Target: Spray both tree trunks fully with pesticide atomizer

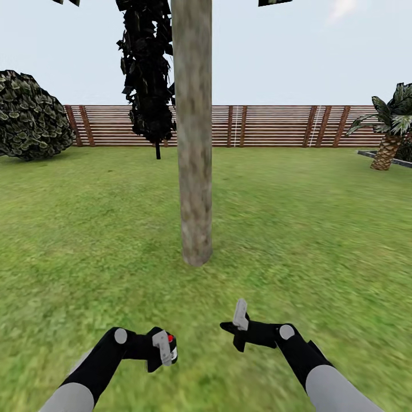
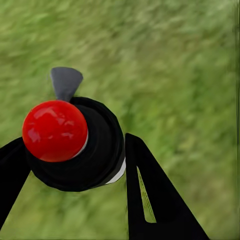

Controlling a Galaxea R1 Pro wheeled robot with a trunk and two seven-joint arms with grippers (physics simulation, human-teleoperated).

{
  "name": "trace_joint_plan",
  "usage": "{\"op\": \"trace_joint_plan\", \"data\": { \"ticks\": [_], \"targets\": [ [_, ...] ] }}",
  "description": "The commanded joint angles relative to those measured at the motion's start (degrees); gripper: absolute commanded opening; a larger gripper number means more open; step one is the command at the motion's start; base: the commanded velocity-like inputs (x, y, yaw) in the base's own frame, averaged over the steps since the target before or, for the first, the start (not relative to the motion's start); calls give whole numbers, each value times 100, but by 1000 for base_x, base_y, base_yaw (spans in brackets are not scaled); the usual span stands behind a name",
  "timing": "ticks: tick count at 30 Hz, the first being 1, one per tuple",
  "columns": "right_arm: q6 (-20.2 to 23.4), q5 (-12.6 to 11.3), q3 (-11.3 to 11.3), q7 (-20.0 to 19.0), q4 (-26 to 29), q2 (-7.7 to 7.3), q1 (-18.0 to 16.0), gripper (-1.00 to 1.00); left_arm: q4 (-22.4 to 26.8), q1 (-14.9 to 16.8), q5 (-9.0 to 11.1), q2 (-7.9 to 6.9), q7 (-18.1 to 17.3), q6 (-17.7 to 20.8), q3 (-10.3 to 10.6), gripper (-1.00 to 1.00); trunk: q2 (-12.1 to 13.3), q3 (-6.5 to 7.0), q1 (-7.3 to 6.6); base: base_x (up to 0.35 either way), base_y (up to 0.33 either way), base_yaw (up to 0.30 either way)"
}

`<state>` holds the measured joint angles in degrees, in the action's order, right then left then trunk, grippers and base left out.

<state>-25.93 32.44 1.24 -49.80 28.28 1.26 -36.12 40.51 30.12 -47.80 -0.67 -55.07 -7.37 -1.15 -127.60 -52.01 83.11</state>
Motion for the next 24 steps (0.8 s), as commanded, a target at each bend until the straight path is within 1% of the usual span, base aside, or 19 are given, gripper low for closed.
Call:
{"op": "trace_joint_plan", "data": {
  "ticks": [1, 2, 3, 6, 9, 13, 17, 20, 24],
  "targets": [
    [0, 0, 0, -33, 1, 15, 0, -100, 0, 1, -5, 33, 2, 3, 33, -100, 0, 0, 0, 0, 0, 0],
    [0, 0, 0, -65, 2, 33, 0, -100, 0, 2, -9, 57, 3, 5, 66, -100, 0, 0, 0, 0, 0, 0],
    [0, 0, 0, -231, 2, 52, 0, -100, 0, 8, -12, 87, 4, 6, 369, -100, 0, 0, 0, 0, 0, 0],
    [0, -1, -1, -232, 1, 168, 0, -100, 0, 87, -25, 251, 6, 12, 381, -100, 0, 0, 0, 0, 0, 0],
    [0, -1, -1, -232, -4, 194, 0, -100, -1, 139, -27, 333, 12, 40, 383, -100, 0, 0, 0, 0, 0, 0],
    [0, -1, -1, -232, -6, 292, 0, -100, 0, 177, -30, 379, 20, 146, 387, -100, 0, 0, 0, 0, 0, 0],
    [0, -1, -1, -232, -6, 381, 0, -100, 0, 185, -39, 453, 22, 170, 388, -100, 0, 0, 0, 0, 0, 0],
    [0, -1, -1, -232, -6, 443, 0, -100, 0, 186, -44, 473, 22, 173, 388, -100, 0, 0, 0, 0, 0, 0],
    [0, -1, -1, -232, -4, 476, 0, -100, 0, 187, -37, 495, 29, 177, 384, -100, 0, 0, 0, 0, 0, 0]
  ]
}}
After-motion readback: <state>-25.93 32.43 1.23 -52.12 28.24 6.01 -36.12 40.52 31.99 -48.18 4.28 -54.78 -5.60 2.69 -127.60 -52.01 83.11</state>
